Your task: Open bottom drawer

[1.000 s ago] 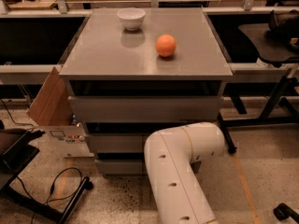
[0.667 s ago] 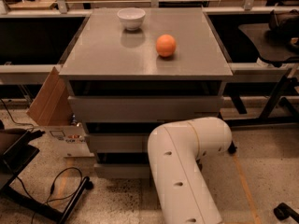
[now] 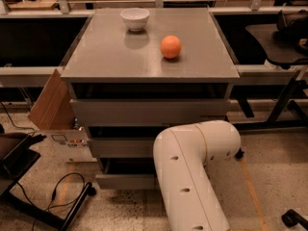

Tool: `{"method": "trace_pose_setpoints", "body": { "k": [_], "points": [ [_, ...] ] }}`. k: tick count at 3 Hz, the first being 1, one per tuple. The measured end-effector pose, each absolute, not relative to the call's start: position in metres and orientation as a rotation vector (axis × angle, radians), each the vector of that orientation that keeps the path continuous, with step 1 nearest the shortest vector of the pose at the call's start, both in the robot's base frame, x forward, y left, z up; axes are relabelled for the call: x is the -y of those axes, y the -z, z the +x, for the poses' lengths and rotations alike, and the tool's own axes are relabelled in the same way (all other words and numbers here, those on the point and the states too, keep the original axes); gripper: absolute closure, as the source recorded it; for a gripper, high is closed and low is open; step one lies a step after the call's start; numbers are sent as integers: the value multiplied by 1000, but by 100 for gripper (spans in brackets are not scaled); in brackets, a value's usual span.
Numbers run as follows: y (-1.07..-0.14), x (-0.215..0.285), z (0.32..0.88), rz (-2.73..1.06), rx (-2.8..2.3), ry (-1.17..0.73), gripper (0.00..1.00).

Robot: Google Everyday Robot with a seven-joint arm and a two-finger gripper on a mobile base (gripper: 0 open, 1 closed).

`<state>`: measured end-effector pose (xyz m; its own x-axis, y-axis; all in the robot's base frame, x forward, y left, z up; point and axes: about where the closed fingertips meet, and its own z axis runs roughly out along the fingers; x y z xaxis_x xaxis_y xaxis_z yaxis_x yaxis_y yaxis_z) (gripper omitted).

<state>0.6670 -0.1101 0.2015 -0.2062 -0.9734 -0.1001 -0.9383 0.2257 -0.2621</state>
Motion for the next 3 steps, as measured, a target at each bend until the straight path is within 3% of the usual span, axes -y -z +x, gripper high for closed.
{"method": "trace_pose_setpoints", "body": {
  "k": [3],
  "points": [
    [-211,129,631,-1783,-2343,191,100]
  ]
}}
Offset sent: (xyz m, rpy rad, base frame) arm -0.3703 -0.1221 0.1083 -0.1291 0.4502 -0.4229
